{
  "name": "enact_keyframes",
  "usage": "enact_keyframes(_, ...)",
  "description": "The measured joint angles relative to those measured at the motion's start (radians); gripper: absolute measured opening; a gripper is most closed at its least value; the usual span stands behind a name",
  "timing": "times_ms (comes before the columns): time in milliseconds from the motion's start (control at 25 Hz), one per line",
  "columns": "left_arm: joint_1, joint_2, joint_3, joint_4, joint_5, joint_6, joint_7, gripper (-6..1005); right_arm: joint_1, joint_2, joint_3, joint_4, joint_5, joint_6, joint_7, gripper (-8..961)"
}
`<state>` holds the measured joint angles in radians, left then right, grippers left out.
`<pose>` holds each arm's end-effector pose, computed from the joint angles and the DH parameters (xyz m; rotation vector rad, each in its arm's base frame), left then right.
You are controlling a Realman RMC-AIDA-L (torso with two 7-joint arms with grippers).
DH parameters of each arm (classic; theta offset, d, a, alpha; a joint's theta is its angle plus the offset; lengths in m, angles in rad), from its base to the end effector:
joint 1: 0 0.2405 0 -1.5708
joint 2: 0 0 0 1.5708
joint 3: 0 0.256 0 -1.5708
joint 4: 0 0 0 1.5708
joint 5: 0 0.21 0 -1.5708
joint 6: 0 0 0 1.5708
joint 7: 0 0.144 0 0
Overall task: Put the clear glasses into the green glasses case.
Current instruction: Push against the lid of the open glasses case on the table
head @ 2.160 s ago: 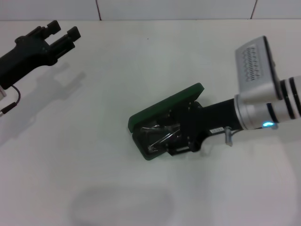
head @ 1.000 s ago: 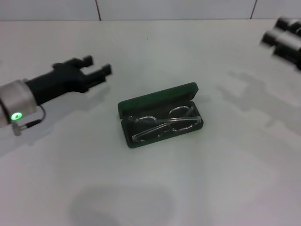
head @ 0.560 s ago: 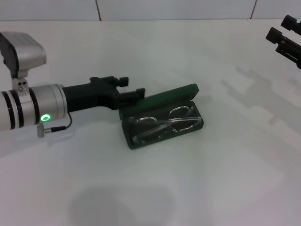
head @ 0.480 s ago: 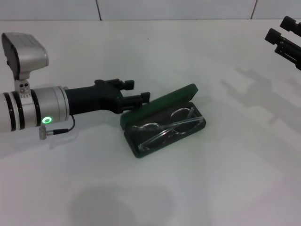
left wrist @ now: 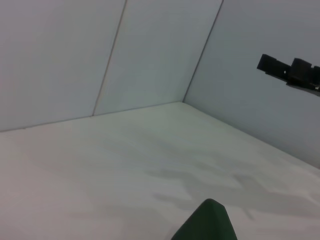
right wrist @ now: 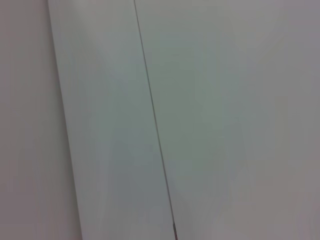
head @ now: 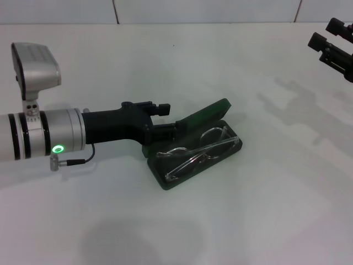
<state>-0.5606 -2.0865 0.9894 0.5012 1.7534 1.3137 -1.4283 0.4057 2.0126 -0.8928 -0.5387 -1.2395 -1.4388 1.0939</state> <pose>-0.2484 0.3398 -0.0519 -2.7039 -0.7987 -0.6976 0.2718 0.3422 0.0514 -2.1824 0.4490 1.0948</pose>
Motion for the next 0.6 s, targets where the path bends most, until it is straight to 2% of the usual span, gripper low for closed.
enact_keyframes(360, 0.007, -0.002, 0.003, -0.002, -0.081, -0.053, 0.002, 699, 0.012, 0.000, -0.001, 0.011, 0.000, 0.024, -0.014, 627)
enact_keyframes(600, -0.022, -0.004, 0.016, -0.042, -0.071, -0.127, 0.002, 699, 0.022, 0.000, -0.014, 0.019, -0.009, 0.049, -0.014, 627)
